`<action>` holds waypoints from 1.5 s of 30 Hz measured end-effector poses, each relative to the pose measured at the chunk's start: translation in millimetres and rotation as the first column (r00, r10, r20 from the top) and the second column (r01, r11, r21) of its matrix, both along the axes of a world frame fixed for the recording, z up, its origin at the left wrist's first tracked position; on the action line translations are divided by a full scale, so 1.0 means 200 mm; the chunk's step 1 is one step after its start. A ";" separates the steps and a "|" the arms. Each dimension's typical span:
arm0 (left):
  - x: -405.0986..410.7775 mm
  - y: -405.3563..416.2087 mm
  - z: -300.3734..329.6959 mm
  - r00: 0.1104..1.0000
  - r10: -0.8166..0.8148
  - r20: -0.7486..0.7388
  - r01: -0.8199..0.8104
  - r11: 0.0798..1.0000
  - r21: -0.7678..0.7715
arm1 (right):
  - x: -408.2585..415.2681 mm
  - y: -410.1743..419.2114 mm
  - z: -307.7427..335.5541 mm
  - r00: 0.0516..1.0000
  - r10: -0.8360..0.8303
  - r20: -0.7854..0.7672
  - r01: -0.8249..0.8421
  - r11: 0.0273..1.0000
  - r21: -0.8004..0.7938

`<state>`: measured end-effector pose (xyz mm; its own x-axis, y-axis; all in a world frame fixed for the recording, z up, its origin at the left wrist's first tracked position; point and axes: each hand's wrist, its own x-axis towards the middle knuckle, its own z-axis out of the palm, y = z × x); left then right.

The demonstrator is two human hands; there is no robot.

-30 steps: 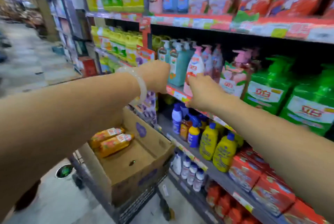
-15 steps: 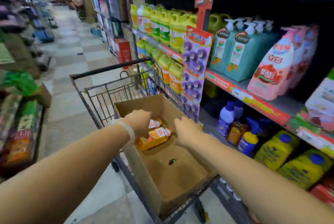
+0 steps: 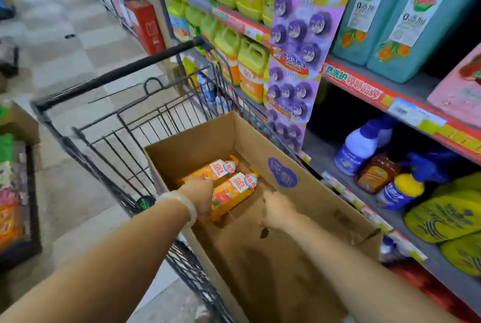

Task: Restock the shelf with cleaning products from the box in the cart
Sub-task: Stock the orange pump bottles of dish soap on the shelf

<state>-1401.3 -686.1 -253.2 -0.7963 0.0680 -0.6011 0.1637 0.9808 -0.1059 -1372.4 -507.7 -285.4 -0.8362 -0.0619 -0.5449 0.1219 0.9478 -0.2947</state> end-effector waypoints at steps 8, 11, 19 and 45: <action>-0.48 -0.09 -0.53 0.976 -0.137 0.171 0.125 0.989 0.081 | -0.28 -0.22 -0.47 0.862 -0.428 0.271 0.491 0.839 -0.236; -0.60 -0.11 -0.75 0.957 -0.162 0.239 0.123 0.978 0.170 | -0.37 -0.33 -0.70 0.741 -0.568 0.360 0.662 0.707 -0.248; -0.78 -0.07 -1.08 0.911 -0.242 0.335 0.187 0.964 0.189 | -0.57 -0.45 -1.02 0.399 -0.751 0.526 0.908 0.243 -0.341; -0.50 0.03 -0.57 0.833 -0.008 0.554 -0.366 0.743 0.560 | -0.09 -0.27 -0.53 0.294 -0.785 0.544 0.822 -0.083 -0.563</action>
